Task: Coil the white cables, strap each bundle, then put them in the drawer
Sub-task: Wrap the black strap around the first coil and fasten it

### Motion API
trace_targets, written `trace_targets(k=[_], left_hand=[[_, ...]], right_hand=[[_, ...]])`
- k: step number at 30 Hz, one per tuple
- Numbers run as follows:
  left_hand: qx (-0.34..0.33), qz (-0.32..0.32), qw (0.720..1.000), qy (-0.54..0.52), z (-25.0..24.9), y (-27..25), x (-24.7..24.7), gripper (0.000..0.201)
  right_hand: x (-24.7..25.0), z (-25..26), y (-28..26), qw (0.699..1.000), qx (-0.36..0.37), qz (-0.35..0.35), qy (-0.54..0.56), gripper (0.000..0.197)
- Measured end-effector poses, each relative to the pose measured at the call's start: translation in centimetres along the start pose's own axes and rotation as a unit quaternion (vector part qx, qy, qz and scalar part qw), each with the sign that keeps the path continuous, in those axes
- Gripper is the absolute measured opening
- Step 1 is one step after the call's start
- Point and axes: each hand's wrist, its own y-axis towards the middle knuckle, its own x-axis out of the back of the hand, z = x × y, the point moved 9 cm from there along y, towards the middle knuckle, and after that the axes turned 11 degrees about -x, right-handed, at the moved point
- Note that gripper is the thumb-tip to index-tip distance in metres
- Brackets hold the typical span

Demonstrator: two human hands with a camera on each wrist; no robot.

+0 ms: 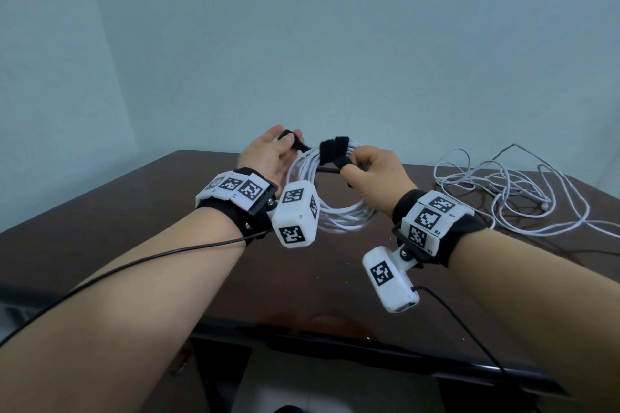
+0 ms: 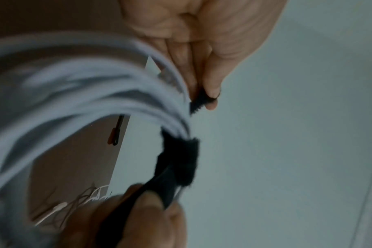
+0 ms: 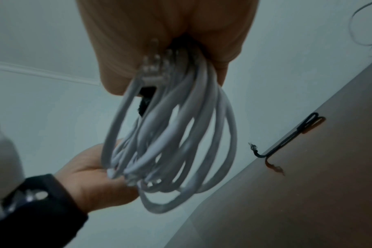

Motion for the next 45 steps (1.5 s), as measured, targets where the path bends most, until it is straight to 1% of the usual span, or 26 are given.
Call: trace_targets(k=[2,3,4,5,7,8,10,13,14,16,18,19,20,22,23,25,28,30,32,33,36,37,40,42,43,45], left_hand=[[-0.044,0.011,0.997,0.059,-1.1,0.2,0.2,0.051],[-0.073,0.033,0.992,0.099,-1.6,-0.1,-0.2,0.056],[-0.107,0.059,0.981,0.153,-2.1,-0.6,-1.0,0.055],[-0.142,0.085,0.965,0.204,-2.4,-1.1,-1.8,0.048],[-0.213,0.133,0.923,0.293,-2.8,-2.3,-3.3,0.025],[-0.249,0.153,0.898,0.328,-3.1,-2.6,-3.9,0.02],[-0.3,0.175,0.858,0.378,-3.2,-2.8,-4.3,0.024],[-0.346,0.187,0.825,0.406,-3.3,-3.0,-4.5,0.025],[-0.376,0.191,0.803,0.421,-3.5,-3.3,-4.7,0.023],[-0.439,0.205,0.745,0.458,-4.1,-4.0,-5.3,0.021],[-0.46,0.228,0.699,0.498,-4.1,-4.5,-5.7,0.022],[-0.454,0.245,0.684,0.516,-3.7,-4.6,-5.9,0.025],[-0.439,0.26,0.68,0.526,-3.4,-4.6,-6.0,0.03],[-0.39,0.273,0.714,0.514,-3.1,-4.5,-5.8,0.044],[-0.375,0.268,0.73,0.505,-3.2,-4.3,-5.7,0.049],[-0.367,0.244,0.746,0.5,-3.7,-3.8,-5.6,0.054],[-0.324,0.216,0.804,0.448,-3.7,-2.5,-5.2,0.061],[-0.304,0.196,0.829,0.426,-3.6,-1.5,-4.7,0.067],[-0.282,0.177,0.832,0.444,-3.4,-0.8,-4.1,0.067],[-0.271,0.172,0.825,0.465,-3.2,-0.6,-3.9,0.063],[-0.276,0.19,0.785,0.52,-2.8,-0.6,-4.2,0.042],[-0.277,0.196,0.783,0.522,-2.5,-0.7,-4.3,0.039],[-0.238,0.212,0.811,0.491,-1.6,-0.6,-4.2,0.035],[-0.206,0.237,0.826,0.468,-1.1,-0.8,-4.3,0.024],[-0.202,0.239,0.823,0.474,-1.1,-0.8,-4.4,0.019],[-0.217,0.225,0.794,0.522,-1.5,-0.6,-4.5,0.016]], right_hand=[[0.4,-0.3,0.2,1.0,-0.008,-0.014,-0.009,0.022],[0.6,-0.4,0.4,1.0,-0.012,-0.023,-0.008,0.022],[0.7,-0.3,0.6,0.999,-0.014,-0.031,-0.004,0.024],[0.9,-0.2,0.8,0.999,-0.017,-0.039,0.0,0.026],[1.2,0.0,1.1,0.998,-0.025,-0.055,0.007,0.028],[1.3,0.0,1.2,0.998,-0.027,-0.059,0.008,0.026],[1.2,0.0,1.3,0.998,-0.03,-0.062,0.011,0.019],[1.2,0.1,1.2,0.997,-0.029,-0.065,0.031,0.016],[1.2,0.2,1.2,0.997,-0.027,-0.065,0.036,0.016],[1.2,0.4,1.1,0.997,-0.024,-0.064,0.036,0.017],[1.1,0.3,1.1,0.997,-0.027,-0.065,0.03,0.017],[1.1,0.2,1.2,0.997,-0.031,-0.066,0.03,0.016],[1.2,0.0,1.2,0.996,-0.036,-0.07,0.031,0.015],[1.5,-0.3,1.3,0.996,-0.042,-0.078,0.033,0.015],[1.6,-0.4,1.3,0.995,-0.043,-0.08,0.034,0.017],[1.6,-0.6,1.3,0.995,-0.043,-0.079,0.031,0.022],[1.4,-0.3,1.1,0.996,-0.032,-0.076,0.022,0.018],[1.4,0.0,1.0,0.997,-0.02,-0.071,0.017,0.023],[1.3,0.3,0.9,0.998,-0.007,-0.065,0.008,0.031],[1.2,0.5,0.9,0.998,-0.001,-0.062,0.005,0.032],[0.9,1.4,0.6,0.998,0.021,-0.054,0.009,0.032],[0.8,1.8,0.5,0.998,0.031,-0.05,0.014,0.031],[0.7,2.6,0.3,0.997,0.054,-0.045,0.034,0.024],[0.8,2.2,0.5,0.998,0.045,-0.032,0.041,0.024],[0.5,1.6,0.8,0.998,0.031,-0.019,0.044,0.025],[-0.4,0.5,1.2,1.0,-0.001,0.019,0.008,0.023]])
